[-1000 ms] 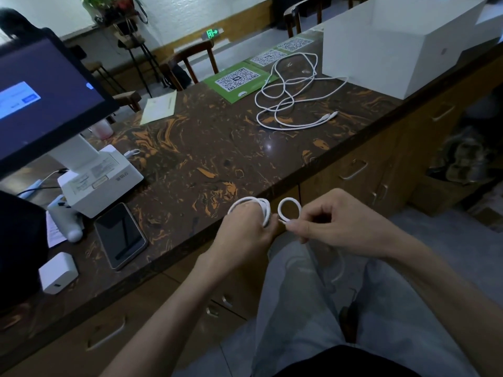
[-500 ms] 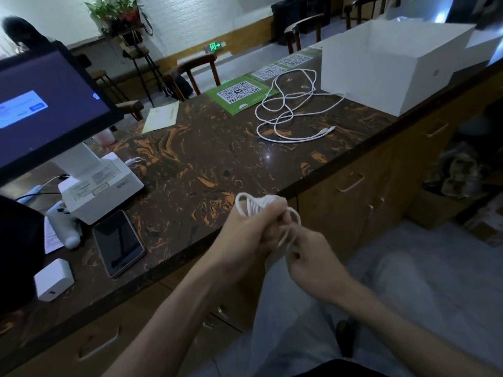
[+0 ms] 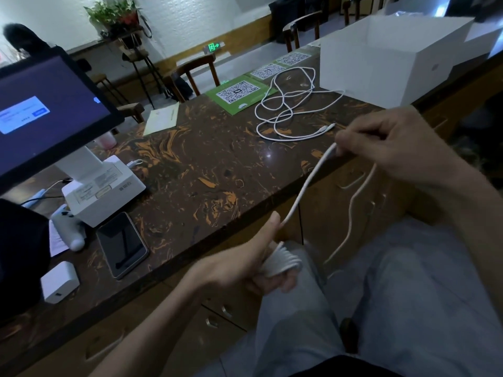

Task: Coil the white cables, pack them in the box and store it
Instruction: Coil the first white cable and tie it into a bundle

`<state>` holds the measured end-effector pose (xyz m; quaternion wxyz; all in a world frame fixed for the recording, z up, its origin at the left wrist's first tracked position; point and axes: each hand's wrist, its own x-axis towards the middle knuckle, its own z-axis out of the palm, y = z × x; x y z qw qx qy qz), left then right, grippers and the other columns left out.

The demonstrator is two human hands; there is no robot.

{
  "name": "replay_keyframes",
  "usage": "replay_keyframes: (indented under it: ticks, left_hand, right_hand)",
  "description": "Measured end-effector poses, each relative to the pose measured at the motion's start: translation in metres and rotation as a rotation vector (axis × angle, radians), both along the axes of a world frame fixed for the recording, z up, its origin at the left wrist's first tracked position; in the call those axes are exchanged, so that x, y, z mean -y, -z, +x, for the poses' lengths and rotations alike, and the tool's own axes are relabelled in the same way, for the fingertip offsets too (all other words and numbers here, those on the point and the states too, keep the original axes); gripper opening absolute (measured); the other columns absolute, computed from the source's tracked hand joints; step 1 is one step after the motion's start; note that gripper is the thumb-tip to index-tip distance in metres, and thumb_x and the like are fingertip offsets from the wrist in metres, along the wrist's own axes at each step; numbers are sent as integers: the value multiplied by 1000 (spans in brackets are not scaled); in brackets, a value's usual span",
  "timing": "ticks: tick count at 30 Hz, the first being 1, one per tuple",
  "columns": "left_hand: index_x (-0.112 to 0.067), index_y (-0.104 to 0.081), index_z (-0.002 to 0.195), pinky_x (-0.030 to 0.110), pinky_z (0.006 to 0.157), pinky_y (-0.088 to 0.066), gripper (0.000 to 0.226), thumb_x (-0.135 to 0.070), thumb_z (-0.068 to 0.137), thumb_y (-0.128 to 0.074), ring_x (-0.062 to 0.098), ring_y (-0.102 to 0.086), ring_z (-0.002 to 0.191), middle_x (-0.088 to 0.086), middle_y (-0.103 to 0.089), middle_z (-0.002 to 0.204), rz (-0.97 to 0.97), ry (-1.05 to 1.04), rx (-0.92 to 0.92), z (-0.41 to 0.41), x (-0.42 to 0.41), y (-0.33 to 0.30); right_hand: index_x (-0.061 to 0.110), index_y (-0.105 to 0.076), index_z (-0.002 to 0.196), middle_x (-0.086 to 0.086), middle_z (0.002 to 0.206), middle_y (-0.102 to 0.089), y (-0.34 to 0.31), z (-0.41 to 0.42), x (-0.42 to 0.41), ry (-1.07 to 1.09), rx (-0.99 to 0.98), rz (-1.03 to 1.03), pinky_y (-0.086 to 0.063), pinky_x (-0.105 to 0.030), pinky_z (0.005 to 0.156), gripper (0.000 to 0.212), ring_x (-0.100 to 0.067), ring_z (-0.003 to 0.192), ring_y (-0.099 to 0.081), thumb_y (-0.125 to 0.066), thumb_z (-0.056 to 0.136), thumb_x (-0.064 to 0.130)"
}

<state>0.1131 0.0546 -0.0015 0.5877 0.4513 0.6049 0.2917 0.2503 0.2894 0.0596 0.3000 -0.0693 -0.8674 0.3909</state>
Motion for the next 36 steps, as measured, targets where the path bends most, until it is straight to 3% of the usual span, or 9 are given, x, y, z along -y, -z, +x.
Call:
replay_keyframes:
  ticks: [5,9,13,16,19,21,23,31,36]
  left_hand:
    - [-1,-55,79,24,43,-21,59,-41,96,-15,10,-26,39,-2,-29,46,229,-377,680,32,-9,-1]
    - [-1,-55,92,29,54,-23,55,-38,103,-15,14,-27,48,2,-29,55,263,-387,762,31,-11,-17]
    - [5,-53,123,29,69,-40,64,-44,104,-16,16,-46,68,4,-43,72,393,-341,765,27,-28,-42]
    - [5,-47,134,26,75,-48,65,-45,101,-21,13,-55,77,1,-51,79,566,-478,516,9,-43,-55]
    - [-2,-61,114,28,81,-51,48,-38,103,-31,13,-59,87,7,-63,96,657,-648,-354,-18,-50,-51]
    - [-6,-62,95,33,79,-51,40,-34,105,-34,20,-60,87,15,-66,99,491,-565,-884,-21,-55,-40]
    - [-6,-62,93,36,71,-50,40,-36,105,-37,22,-60,74,14,-64,86,239,-408,-974,-10,-58,-25]
    - [-7,-50,71,22,45,-29,72,-60,101,-11,7,-33,42,-9,-39,46,163,-159,18,40,-55,-22]
    - [-12,-48,64,20,32,-12,66,-56,99,-15,4,-20,29,-11,-20,42,279,-153,713,47,-62,-52]
  right_hand:
    - [5,-75,83,8,56,-64,46,-38,-26,-10,85,-93,-33,-9,51,29,-2,49,-45,-59,96,25]
    - [25,-73,75,8,52,-54,86,-47,-13,-70,334,-21,-35,-22,54,33,-1,48,-43,-52,96,40]
    - [5,-66,89,-17,69,-53,116,-45,42,-290,442,-487,-42,-28,59,33,-23,64,-54,-43,105,22]
    - [5,-60,81,-1,62,-44,124,-32,58,-408,552,-519,-37,-21,52,56,-10,52,-42,-28,106,44]
    - [10,-61,83,1,66,-47,108,-8,46,-487,662,-267,-38,-18,55,44,-6,55,-45,-35,105,39]
    - [14,-63,84,-1,68,-54,82,3,35,-438,609,-38,-41,-22,56,31,-10,59,-51,-46,102,33]
    - [13,-65,78,-7,65,-57,55,6,20,-339,467,105,-41,-28,56,37,-16,57,-53,-50,97,40]
    - [1,-59,51,-2,42,-49,25,-30,0,-112,132,-92,-33,-23,46,68,-17,38,-42,-45,101,46]
    - [5,-39,55,8,34,-44,54,-52,60,-112,-18,-803,-39,-20,41,59,0,32,-43,-54,97,42]
